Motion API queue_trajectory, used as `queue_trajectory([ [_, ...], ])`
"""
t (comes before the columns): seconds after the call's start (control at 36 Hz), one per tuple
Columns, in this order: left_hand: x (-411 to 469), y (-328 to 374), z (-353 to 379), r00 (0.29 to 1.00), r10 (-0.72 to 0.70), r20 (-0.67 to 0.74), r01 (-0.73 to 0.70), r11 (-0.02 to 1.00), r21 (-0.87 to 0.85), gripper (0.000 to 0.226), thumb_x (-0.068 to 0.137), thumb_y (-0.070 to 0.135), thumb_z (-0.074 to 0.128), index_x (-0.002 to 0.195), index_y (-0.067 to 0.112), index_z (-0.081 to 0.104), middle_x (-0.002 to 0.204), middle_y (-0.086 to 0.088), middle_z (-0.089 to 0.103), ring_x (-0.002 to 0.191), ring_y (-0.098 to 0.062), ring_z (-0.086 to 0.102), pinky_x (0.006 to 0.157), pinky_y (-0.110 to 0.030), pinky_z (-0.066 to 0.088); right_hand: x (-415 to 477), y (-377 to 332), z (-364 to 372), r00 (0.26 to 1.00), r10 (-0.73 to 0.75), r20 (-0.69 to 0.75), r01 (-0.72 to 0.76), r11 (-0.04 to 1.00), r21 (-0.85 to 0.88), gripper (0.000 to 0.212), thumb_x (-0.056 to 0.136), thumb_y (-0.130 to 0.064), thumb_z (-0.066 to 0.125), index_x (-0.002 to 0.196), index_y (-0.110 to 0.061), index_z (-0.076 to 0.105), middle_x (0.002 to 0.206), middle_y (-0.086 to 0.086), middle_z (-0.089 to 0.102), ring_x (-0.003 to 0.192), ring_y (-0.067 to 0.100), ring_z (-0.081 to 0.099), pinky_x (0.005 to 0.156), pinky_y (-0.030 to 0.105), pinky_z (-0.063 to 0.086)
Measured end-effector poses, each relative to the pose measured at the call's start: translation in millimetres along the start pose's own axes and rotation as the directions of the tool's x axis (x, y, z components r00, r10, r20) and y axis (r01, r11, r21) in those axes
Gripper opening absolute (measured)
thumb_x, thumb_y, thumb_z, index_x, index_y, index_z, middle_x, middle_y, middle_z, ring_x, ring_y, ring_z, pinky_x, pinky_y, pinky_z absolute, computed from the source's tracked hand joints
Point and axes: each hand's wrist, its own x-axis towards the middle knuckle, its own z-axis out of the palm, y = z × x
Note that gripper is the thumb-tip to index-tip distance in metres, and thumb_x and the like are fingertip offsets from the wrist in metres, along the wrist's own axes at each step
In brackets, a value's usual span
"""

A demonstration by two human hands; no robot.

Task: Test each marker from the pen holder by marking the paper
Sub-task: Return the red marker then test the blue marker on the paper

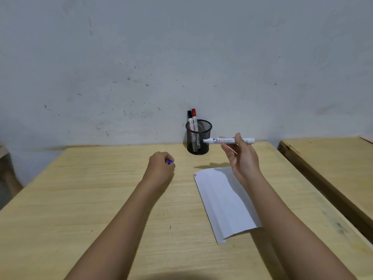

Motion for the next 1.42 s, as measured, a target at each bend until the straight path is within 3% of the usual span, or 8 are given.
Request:
queue_trajectory([
  [0.28, -2.4, -17.5, 16.7, 0.995, 0.055, 0.088, -0.073, 0.976, 0.205, 0.016, 0.085, 0.010, 0.056, 0.097, 0.003, 0.065, 0.100, -0.014, 0.058, 0.081, -0.019, 0.051, 0.066, -0.022, 0.037, -0.8, 10.0, 4.8, 0.992, 0.058, 0.109, -0.024, 0.957, -0.290, 0.013, 0.081, -0.001, 0.067, 0.080, -0.010, 0.058, 0.067, 0.001, 0.059, 0.052, 0.003, 0.057, 0.053, 0.010, 0.048],
  [0.56, -24.6, -1.8, 11.2, 0.966, 0.179, -0.187, -0.161, 0.981, 0.111, 0.039, 0.092, 0.023, 0.054, 0.126, 0.005, 0.053, 0.126, -0.005, 0.048, 0.107, -0.010, 0.045, 0.084, -0.018, 0.032, 3.2, 12.6, 16.3, 0.989, 0.141, 0.032, -0.138, 0.987, -0.081, 0.009, 0.089, -0.006, 0.058, 0.081, -0.004, 0.061, 0.070, 0.005, 0.061, 0.056, 0.007, 0.061, 0.057, 0.013, 0.054],
  [0.69, -50.7, 12.6, 18.8, 0.945, 0.326, 0.013, -0.325, 0.936, 0.134, 0.035, 0.092, 0.030, 0.051, 0.120, 0.010, 0.059, 0.123, 0.001, 0.058, 0.116, -0.015, 0.051, 0.098, -0.027, 0.040, 8.2, 20.2, 20.9, 0.989, 0.132, 0.071, -0.126, 0.988, -0.088, 0.006, 0.086, 0.001, 0.061, 0.083, -0.004, 0.060, 0.071, 0.004, 0.067, 0.063, 0.007, 0.066, 0.065, 0.012, 0.056],
  [0.89, -68.5, 6.8, 42.1, 0.914, 0.347, 0.209, -0.383, 0.908, 0.170, 0.037, 0.091, 0.040, 0.050, 0.072, 0.007, 0.050, 0.074, -0.001, 0.050, 0.076, -0.014, 0.047, 0.067, -0.030, 0.041, 11.5, 39.3, 19.2, 0.989, 0.134, -0.061, -0.139, 0.986, -0.096, 0.011, 0.089, -0.006, 0.057, 0.079, -0.004, 0.055, 0.069, 0.005, 0.058, 0.048, 0.008, 0.064, 0.054, 0.014, 0.055],
  [1.0, -67.6, 1.2, 48.3, 0.912, 0.330, 0.244, -0.378, 0.908, 0.183, 0.039, 0.089, 0.043, 0.052, 0.089, 0.006, 0.063, 0.099, -0.004, 0.063, 0.102, -0.015, 0.056, 0.080, -0.028, 0.046, 15.5, 51.4, 10.9, 0.992, 0.128, -0.017, -0.129, 0.965, -0.228, 0.004, 0.086, -0.001, 0.058, 0.084, 0.002, 0.057, 0.073, 0.010, 0.066, 0.062, 0.015, 0.068, 0.069, 0.018, 0.057],
  [1.11, -68.1, 1.0, 49.8, 0.910, 0.340, 0.237, -0.388, 0.901, 0.194, 0.040, 0.089, 0.041, 0.054, 0.110, 0.009, 0.064, 0.131, 0.000, 0.057, 0.123, -0.013, 0.049, 0.089, -0.020, 0.038, 12.3, 61.8, 4.1, 0.999, 0.042, 0.029, -0.022, 0.869, -0.495, 0.012, 0.079, 0.001, 0.065, 0.077, -0.004, 0.054, 0.057, 0.004, 0.055, 0.052, 0.011, 0.052, 0.059, 0.021, 0.049],
  [1.28, -68.7, 1.5, 53.1, 0.920, 0.331, 0.208, -0.376, 0.896, 0.236, 0.035, 0.089, 0.040, 0.054, 0.090, 0.005, 0.062, 0.097, -0.001, 0.060, 0.093, -0.014, 0.053, 0.074, -0.029, 0.043, 8.4, 76.7, -4.3, 0.999, 0.019, -0.032, -0.034, 0.817, -0.575, 0.018, 0.079, -0.004, 0.062, 0.084, -0.009, 0.046, 0.069, 0.006, 0.049, 0.061, 0.017, 0.053, 0.056, 0.027, 0.045],
  [1.42, -68.6, 2.8, 52.0, 0.918, 0.336, 0.212, -0.381, 0.895, 0.233, 0.037, 0.089, 0.040, 0.054, 0.097, 0.005, 0.065, 0.103, 0.000, 0.063, 0.096, -0.016, 0.056, 0.078, -0.030, 0.047, 8.3, 78.6, -3.7, 0.999, -0.044, 0.009, 0.038, 0.730, -0.683, 0.014, 0.081, -0.003, 0.057, 0.086, -0.009, 0.045, 0.074, 0.006, 0.047, 0.062, 0.015, 0.046, 0.049, 0.015, 0.046],
])
